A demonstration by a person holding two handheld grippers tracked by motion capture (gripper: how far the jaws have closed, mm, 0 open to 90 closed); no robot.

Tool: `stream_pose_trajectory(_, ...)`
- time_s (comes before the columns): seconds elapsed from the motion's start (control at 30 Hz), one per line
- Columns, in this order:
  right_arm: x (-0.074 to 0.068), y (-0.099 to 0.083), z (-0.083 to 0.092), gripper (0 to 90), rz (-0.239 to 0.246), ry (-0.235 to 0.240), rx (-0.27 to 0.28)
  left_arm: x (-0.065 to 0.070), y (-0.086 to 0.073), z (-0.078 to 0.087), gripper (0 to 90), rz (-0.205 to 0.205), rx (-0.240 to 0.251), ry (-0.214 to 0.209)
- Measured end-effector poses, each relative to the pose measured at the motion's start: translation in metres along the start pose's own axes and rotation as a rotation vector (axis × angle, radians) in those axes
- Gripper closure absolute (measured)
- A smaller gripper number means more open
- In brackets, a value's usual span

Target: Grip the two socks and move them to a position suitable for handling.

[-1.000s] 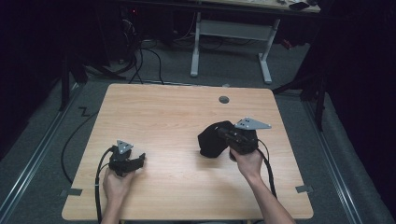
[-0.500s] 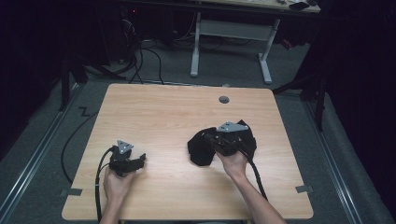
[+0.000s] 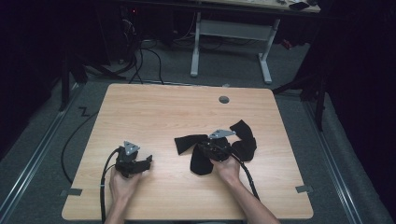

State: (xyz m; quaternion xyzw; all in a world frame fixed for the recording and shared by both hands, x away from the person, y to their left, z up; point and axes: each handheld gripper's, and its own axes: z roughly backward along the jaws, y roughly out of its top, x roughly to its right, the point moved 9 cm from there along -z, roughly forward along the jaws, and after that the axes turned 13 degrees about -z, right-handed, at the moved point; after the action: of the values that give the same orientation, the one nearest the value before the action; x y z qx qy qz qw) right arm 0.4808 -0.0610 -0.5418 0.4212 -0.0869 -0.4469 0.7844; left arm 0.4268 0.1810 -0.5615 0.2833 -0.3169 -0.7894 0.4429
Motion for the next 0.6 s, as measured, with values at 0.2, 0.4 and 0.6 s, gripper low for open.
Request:
stream_pose_trajectory(0.2,-0.009,-0.007,0.021,68.1,0.029,0.016,0.034,0.03,0.024,0.001,23.4,-0.041,0.029,-0.05)
stream_pose_trajectory(0.4,-0.005,-0.029,0.02,67.0,0.039,0.013,-0.007,0.063,0.033,-0.011,17.4,-0.064,0.005,-0.122)
stream_pose_trajectory(0.6,-0.014,-0.044,0.013,66.9,0.068,0.028,-0.049,0.084,0.039,-0.022,15.6,-0.093,-0.022,-0.128)
